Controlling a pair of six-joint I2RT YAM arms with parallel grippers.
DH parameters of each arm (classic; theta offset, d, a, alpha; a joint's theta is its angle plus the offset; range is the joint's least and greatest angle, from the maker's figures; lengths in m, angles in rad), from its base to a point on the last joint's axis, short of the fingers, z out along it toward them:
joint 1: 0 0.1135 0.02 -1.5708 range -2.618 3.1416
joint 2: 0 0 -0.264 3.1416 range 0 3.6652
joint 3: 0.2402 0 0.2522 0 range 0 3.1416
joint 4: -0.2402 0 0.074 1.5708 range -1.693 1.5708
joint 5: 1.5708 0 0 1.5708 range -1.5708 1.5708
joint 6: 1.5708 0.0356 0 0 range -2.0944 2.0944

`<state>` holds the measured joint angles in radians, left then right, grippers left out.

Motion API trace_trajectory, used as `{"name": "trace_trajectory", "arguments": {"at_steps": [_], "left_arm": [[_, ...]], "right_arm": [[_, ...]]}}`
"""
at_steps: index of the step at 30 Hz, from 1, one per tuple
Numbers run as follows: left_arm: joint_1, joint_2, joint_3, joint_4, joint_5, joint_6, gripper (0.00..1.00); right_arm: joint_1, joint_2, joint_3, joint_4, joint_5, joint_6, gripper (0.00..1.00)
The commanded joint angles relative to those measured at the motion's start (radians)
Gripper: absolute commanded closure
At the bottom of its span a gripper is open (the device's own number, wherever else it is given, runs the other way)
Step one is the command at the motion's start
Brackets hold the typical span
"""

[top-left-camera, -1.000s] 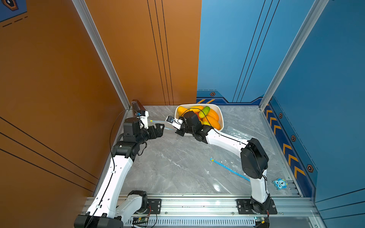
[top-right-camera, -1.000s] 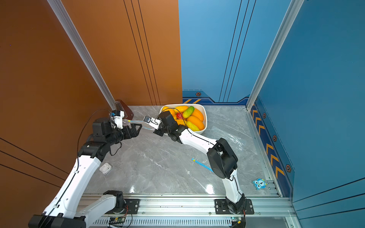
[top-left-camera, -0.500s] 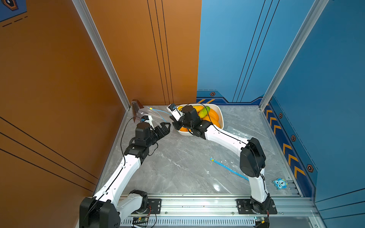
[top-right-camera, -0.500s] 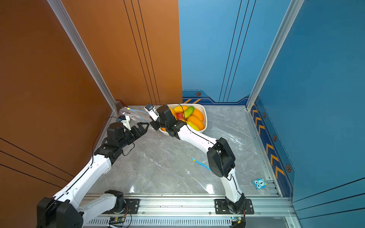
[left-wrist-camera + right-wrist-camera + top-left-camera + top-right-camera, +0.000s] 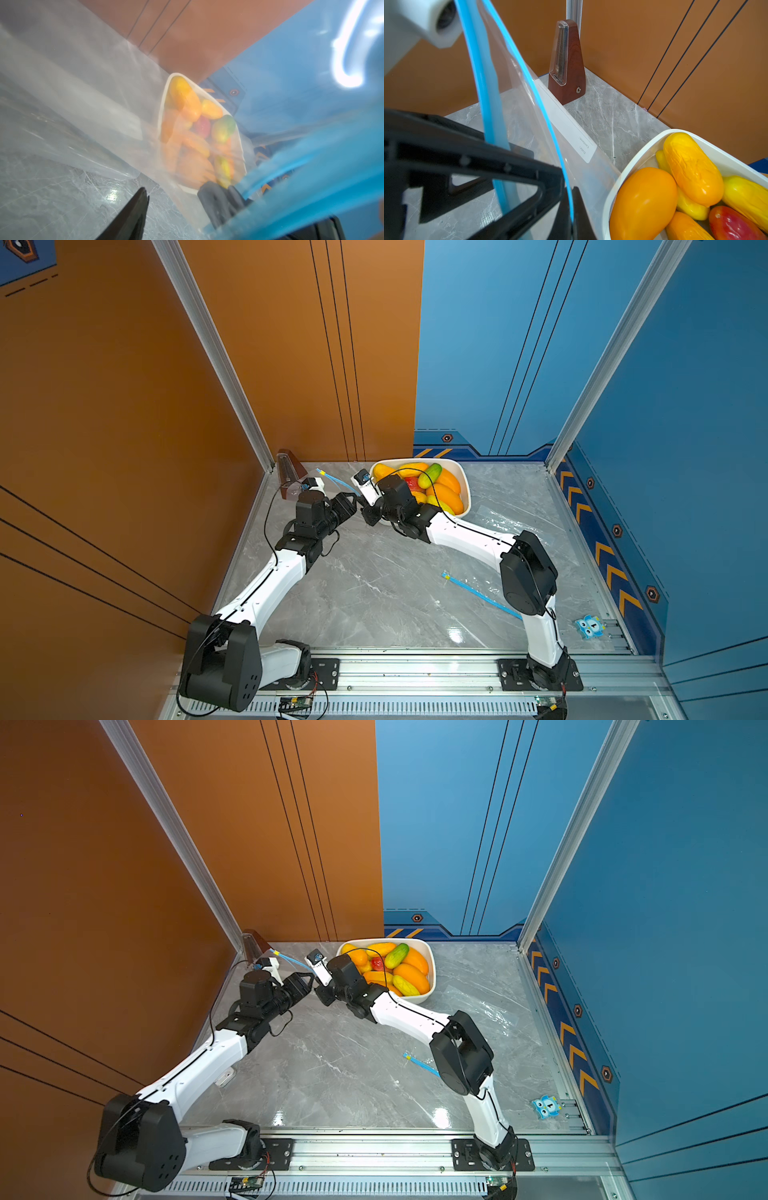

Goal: Place the mango in a zip-top bag and seal the zipper
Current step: Open the zipper of the food storage bag.

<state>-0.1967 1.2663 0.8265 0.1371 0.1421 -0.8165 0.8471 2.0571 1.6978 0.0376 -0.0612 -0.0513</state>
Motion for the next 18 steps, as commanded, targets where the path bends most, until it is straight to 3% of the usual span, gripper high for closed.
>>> {"name": "trace_trajectory", "arguments": {"at_steps": [1,6,10,18], "left_arm": [[0.006,0.001,0.034,0.004,-0.001,0.027,0.47],[0.009,0.019,0.097,-0.148,-0.006,0.091,0.70],[0.025,0.008,0.136,-0.272,-0.015,0.141,0.98],[0.093,-0.036,0.149,-0.401,0.042,0.184,1.00]], "right_arm": [[0.004,-0.045,-0.019,0.045,0.036,-0.002,1.00],[0.003,-0.049,-0.014,0.060,0.070,0.015,1.00],[-0.003,-0.047,-0.002,0.068,0.145,0.054,1.00],[-0.021,-0.042,0.057,0.004,0.248,0.152,1.00]]}}
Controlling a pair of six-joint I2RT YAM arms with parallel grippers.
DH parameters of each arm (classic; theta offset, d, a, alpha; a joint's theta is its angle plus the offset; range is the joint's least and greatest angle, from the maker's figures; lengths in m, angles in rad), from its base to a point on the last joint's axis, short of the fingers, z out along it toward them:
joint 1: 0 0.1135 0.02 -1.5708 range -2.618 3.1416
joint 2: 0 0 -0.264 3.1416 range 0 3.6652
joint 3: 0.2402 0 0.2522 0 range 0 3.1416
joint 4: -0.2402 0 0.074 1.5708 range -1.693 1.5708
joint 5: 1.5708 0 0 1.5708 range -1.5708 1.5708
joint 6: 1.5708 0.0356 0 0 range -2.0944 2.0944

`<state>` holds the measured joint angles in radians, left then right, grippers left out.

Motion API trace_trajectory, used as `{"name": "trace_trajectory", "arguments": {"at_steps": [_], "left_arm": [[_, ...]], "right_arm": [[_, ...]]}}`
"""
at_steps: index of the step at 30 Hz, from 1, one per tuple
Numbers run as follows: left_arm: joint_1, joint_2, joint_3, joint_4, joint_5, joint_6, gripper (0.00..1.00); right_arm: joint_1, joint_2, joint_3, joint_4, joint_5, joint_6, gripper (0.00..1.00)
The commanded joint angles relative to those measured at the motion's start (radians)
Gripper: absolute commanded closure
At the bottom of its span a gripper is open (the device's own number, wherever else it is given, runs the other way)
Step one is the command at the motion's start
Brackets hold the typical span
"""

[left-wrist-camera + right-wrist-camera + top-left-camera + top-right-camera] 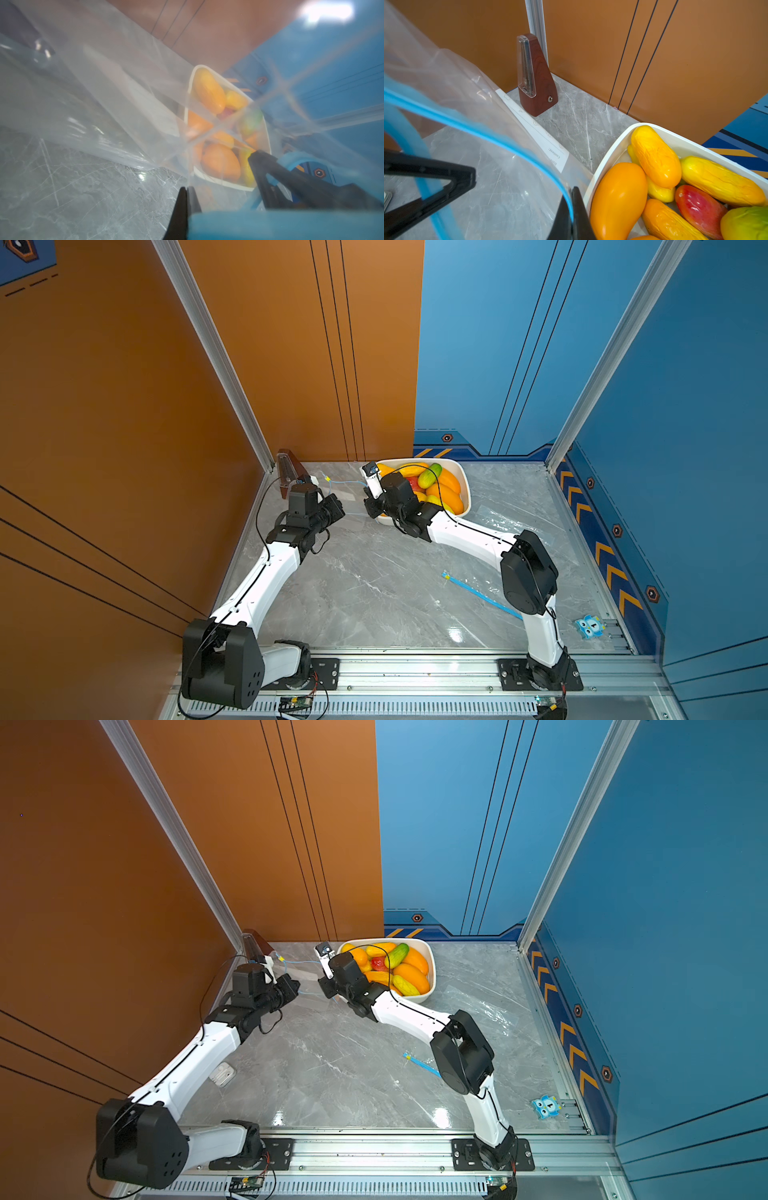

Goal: Place the mango in a zip-top bag and seal the zipper
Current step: Open the zipper of the food storage bag.

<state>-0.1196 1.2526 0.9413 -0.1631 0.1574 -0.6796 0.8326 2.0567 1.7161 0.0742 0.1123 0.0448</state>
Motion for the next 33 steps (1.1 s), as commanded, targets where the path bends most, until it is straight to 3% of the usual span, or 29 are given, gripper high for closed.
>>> {"name": "trace_trajectory", "arguments": {"at_steps": [1,6,11,15,19,23,25,29,31,32,33], "left_arm": [[0.019,-0.020,0.049,-0.126,0.027,0.056,1.00],[0.002,0.026,0.225,-0.281,0.012,0.104,1.00],[-0.021,0.071,0.434,-0.536,-0.086,0.202,1.00],[-0.008,0.068,0.508,-0.627,-0.115,0.250,1.00],[-0.031,0.082,0.471,-0.627,-0.104,0.263,1.00],[-0.056,0.075,0.408,-0.628,-0.150,0.281,1.00],[-0.058,0.072,0.388,-0.627,-0.167,0.285,1.00],[-0.088,0.119,0.392,-0.624,-0.167,0.284,1.00],[-0.094,0.140,0.398,-0.625,-0.171,0.285,1.00],[-0.091,0.148,0.399,-0.624,-0.174,0.287,1.00],[-0.085,0.154,0.404,-0.625,-0.174,0.291,1.00]], "right_arm": [[-0.003,-0.045,0.045,-0.047,0.092,0.078,1.00],[0.030,-0.085,0.054,-0.124,0.147,0.284,1.00],[0.088,-0.131,-0.045,-0.091,0.424,0.454,1.00],[0.077,-0.142,-0.073,-0.157,0.548,0.587,1.00],[0.065,-0.153,-0.108,-0.198,0.560,0.600,1.00],[0.029,-0.141,-0.112,-0.293,0.494,0.583,1.00],[0.008,-0.132,-0.112,-0.302,0.383,0.560,0.99],[-0.007,-0.096,-0.058,-0.286,0.052,0.452,0.77],[-0.024,-0.097,-0.038,-0.295,-0.087,0.424,0.55],[-0.040,-0.103,-0.037,-0.297,-0.147,0.422,0.40],[-0.060,-0.109,-0.033,-0.301,-0.231,0.416,0.37]]}}
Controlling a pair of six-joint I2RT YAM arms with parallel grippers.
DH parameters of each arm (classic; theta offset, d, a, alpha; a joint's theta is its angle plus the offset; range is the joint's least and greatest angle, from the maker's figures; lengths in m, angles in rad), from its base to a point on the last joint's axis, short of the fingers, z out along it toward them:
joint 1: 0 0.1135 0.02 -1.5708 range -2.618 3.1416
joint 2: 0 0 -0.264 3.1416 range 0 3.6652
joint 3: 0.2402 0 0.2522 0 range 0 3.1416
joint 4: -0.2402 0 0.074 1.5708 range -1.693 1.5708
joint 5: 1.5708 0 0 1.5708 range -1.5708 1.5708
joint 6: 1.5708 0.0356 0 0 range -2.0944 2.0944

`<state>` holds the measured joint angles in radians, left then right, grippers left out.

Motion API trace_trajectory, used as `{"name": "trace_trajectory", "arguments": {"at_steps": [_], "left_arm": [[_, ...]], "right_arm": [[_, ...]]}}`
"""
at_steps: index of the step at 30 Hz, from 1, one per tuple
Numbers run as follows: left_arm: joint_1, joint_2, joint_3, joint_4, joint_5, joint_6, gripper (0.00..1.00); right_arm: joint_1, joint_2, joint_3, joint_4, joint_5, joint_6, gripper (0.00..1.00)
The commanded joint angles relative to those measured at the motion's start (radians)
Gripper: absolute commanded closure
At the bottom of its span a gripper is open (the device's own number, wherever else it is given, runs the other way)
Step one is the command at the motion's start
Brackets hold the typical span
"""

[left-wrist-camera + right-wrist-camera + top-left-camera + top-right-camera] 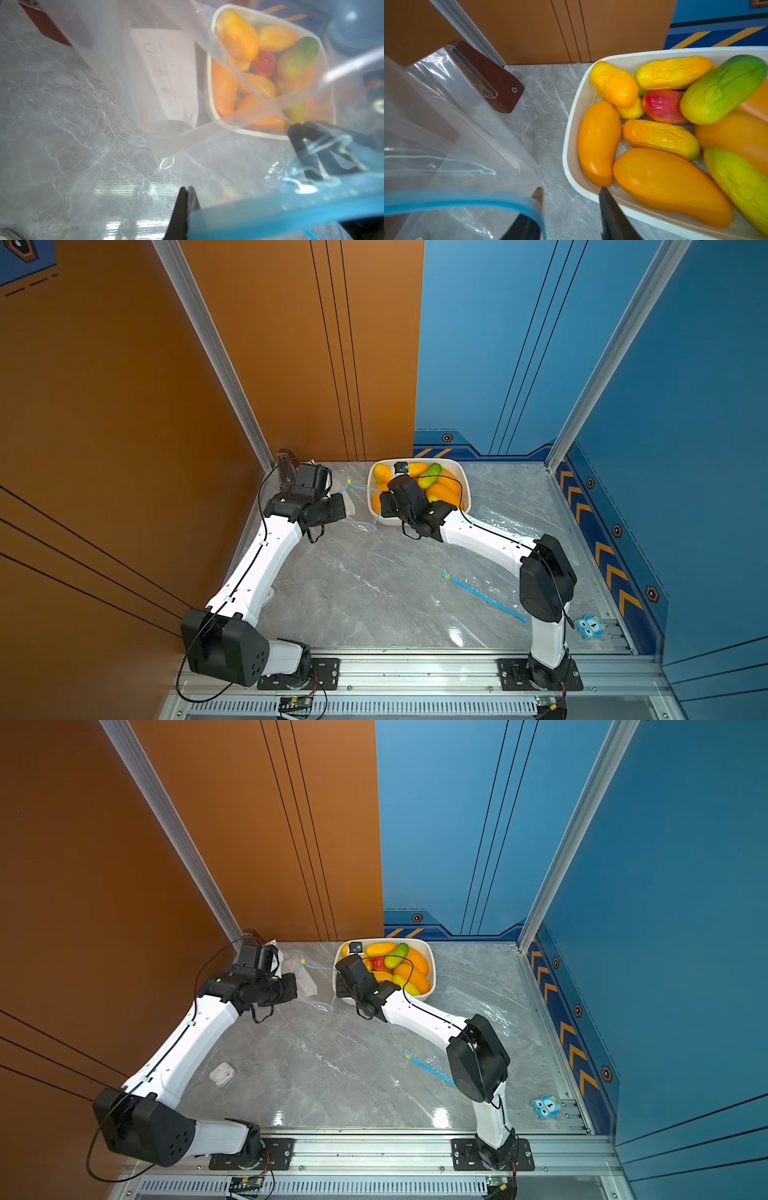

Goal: Place the mango in a zip-top bag and seal the zipper
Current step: Open the zipper of the food storage bag, then pick up the mango from the basket.

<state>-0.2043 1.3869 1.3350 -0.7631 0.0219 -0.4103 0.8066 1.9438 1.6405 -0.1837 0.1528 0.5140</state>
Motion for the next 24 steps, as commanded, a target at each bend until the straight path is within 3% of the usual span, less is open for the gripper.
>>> {"name": "trace_trajectory", "arguments": {"at_steps": [1,3,5,10,15,20,24], "left_arm": [[0.006,0.025,0.014,-0.024,-0.039,0.023,1.00],[0.021,0.037,0.026,-0.025,-0.026,0.027,1.00],[0.025,0.055,0.040,-0.027,-0.016,0.043,1.00],[0.030,0.099,0.070,-0.025,-0.012,0.048,1.00],[0.022,0.142,0.105,-0.025,-0.006,0.041,1.00],[0.025,0.159,0.124,-0.026,-0.004,0.050,1.00],[0.026,0.174,0.134,-0.024,0.021,0.051,1.00]], "right_arm": [[-0.056,-0.008,0.044,-0.049,-0.335,-0.048,0.36],[-0.125,-0.053,0.020,-0.056,-0.497,-0.048,0.28],[-0.185,-0.108,-0.023,-0.062,-0.578,-0.053,0.21],[-0.328,-0.225,-0.097,-0.172,-0.583,-0.150,0.11],[-0.366,-0.087,0.091,-0.533,-0.156,-0.397,0.07],[-0.371,0.115,0.294,-0.674,-0.160,-0.523,0.09],[-0.350,0.251,0.412,-0.735,-0.079,-0.575,0.10]]}}
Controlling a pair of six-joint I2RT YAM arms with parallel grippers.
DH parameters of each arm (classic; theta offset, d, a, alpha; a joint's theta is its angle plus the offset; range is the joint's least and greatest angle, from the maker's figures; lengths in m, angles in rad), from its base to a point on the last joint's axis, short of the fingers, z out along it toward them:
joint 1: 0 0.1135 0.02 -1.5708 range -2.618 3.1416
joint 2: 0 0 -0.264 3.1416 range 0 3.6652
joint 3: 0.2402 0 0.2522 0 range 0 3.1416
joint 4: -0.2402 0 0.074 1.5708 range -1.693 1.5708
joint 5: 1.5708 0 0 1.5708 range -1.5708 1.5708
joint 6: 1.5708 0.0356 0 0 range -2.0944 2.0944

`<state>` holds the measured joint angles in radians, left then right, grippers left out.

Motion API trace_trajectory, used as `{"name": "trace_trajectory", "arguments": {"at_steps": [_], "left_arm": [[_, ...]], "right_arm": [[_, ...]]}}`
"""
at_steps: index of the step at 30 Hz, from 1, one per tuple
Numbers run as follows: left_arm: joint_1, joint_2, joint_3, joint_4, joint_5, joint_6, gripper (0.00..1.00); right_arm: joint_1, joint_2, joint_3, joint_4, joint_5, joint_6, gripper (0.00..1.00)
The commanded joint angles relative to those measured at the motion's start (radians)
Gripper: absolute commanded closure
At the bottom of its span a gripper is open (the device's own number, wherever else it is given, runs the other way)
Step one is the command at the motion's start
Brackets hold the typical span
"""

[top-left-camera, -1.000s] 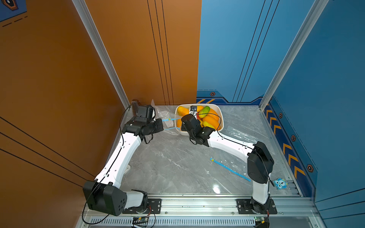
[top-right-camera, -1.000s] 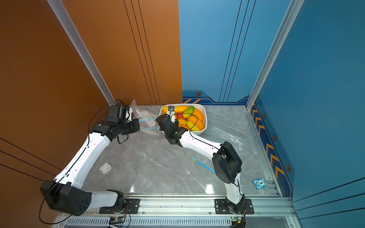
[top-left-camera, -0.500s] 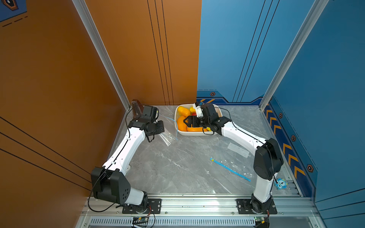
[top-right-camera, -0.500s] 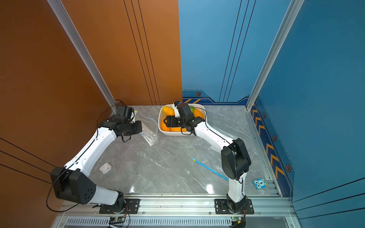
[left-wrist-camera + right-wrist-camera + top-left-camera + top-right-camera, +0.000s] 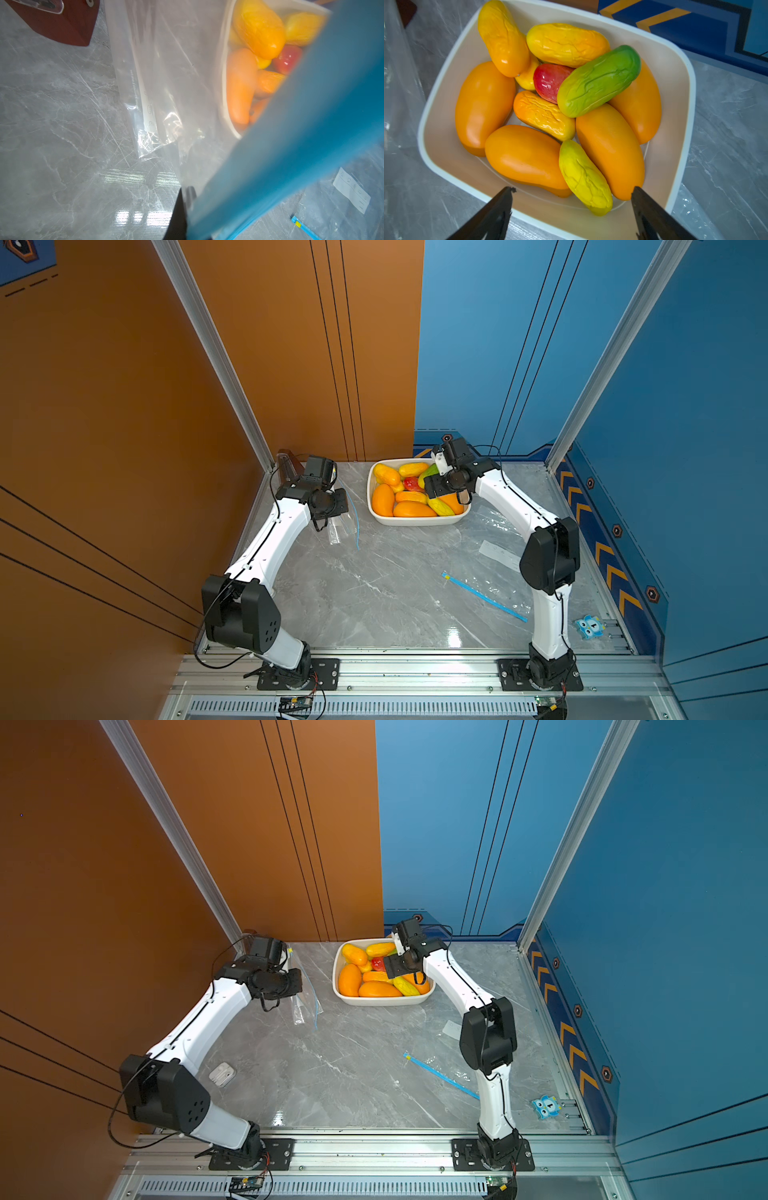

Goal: Place the mango in a zip-top bag and seal the zipper
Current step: Pick up the mango from the basket.

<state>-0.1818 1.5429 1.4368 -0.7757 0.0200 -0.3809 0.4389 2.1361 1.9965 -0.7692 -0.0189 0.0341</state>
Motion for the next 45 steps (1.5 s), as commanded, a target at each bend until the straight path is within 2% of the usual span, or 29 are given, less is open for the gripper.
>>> {"name": "trace_trajectory", "arguments": {"at_steps": [1,4,6,8,10,13,15,20,23,27,33,39,42,45], "left_arm": [[0.003,0.023,0.035,-0.011,0.035,0.023,1.00],[0.009,0.036,0.039,-0.010,0.074,0.024,1.00],[0.009,0.045,0.042,-0.010,0.097,0.023,1.00],[0.009,0.051,0.043,-0.008,0.108,0.021,1.00],[0.009,0.053,0.043,-0.005,0.110,0.015,1.00],[0.010,0.051,0.038,-0.003,0.132,0.012,1.00],[0.009,0.045,0.030,0.010,0.154,0.010,1.00],[0.011,0.037,0.018,0.024,0.181,0.002,1.00],[0.015,0.031,0.006,0.039,0.197,-0.005,1.00],[0.015,0.027,0.000,0.040,0.204,-0.007,1.00],[0.016,0.017,-0.008,0.051,0.226,-0.013,1.00],[0.017,0.012,-0.017,0.058,0.237,-0.021,1.00],[0.021,0.013,-0.021,0.062,0.255,-0.028,1.00],[0.024,0.014,-0.010,0.064,0.271,-0.039,1.00]], "right_arm": [[0.017,0.077,0.067,-0.152,0.126,-0.096,0.10],[0.009,0.115,0.088,-0.153,0.171,-0.101,0.14],[0.011,0.134,0.098,-0.151,0.151,-0.112,0.17],[0.019,0.157,0.115,-0.154,0.156,-0.120,0.24],[0.032,0.180,0.130,-0.156,0.174,-0.127,0.26],[0.052,0.212,0.151,-0.153,0.272,-0.126,0.26],[0.062,0.249,0.179,-0.154,0.325,-0.130,0.30],[0.060,0.276,0.197,-0.150,0.252,-0.111,0.36],[0.066,0.308,0.218,-0.154,0.285,-0.109,0.36],[0.072,0.292,0.212,-0.158,0.334,-0.087,0.56],[0.070,0.161,0.192,-0.116,0.313,-0.026,0.73],[0.090,-0.104,0.008,0.148,0.112,0.085,0.85],[0.131,-0.292,-0.232,0.478,-0.088,0.185,0.88],[0.211,-0.447,-0.496,0.882,-0.205,0.296,0.87]]}}
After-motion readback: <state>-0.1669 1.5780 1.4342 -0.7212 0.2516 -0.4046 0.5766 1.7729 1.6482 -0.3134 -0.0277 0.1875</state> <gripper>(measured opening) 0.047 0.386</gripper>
